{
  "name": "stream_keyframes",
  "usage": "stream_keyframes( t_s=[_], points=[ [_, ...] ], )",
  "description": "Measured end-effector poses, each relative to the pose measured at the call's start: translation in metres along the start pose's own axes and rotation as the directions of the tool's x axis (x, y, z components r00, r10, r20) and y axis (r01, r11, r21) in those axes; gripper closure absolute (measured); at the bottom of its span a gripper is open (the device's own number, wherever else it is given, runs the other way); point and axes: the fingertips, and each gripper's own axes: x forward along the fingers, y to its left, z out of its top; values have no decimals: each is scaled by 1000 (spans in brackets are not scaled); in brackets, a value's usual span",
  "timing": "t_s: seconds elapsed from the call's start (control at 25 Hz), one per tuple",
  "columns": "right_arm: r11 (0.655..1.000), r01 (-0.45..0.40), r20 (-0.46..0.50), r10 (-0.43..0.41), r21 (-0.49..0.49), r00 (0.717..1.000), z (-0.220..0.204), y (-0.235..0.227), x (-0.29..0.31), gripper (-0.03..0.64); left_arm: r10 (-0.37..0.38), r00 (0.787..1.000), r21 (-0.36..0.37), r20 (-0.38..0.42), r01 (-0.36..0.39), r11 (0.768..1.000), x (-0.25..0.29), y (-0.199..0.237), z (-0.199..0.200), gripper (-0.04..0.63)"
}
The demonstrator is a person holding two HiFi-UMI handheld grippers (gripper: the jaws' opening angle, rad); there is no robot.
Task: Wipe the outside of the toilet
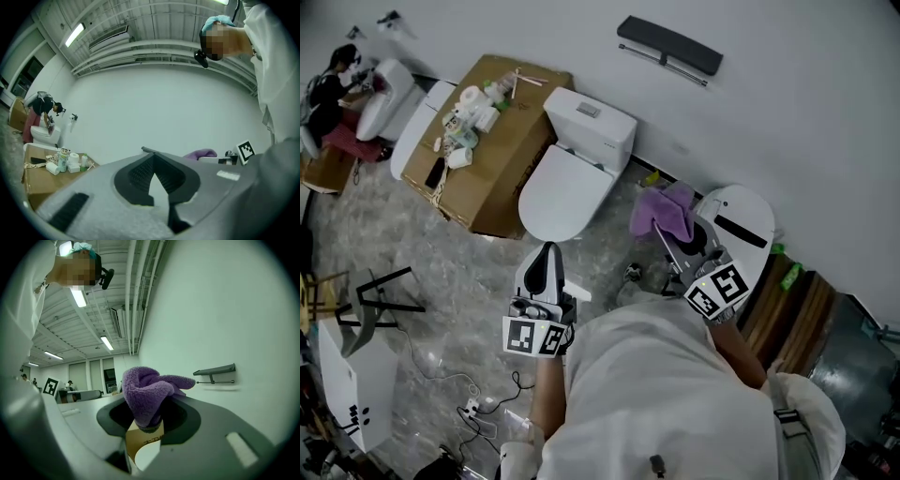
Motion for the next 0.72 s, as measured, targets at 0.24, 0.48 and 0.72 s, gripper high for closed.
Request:
stream_keyframes(
  t_s=[0.24,0.48,0.72],
  points=[
    [1000,-24,-14,24,18,1000,10,-56,19,474,60,998,-2,19,-60,998,45,3,0,591],
    [999,-7,-50,9,39,999,3,-85,52,472,61,998,12,-9,-61,998,77,24,-4,591],
    [999,30,-88,-31,-12,996,0,-91,107,469,11,1000,-27,-20,-11,1000,114,73,-9,591]
  ],
)
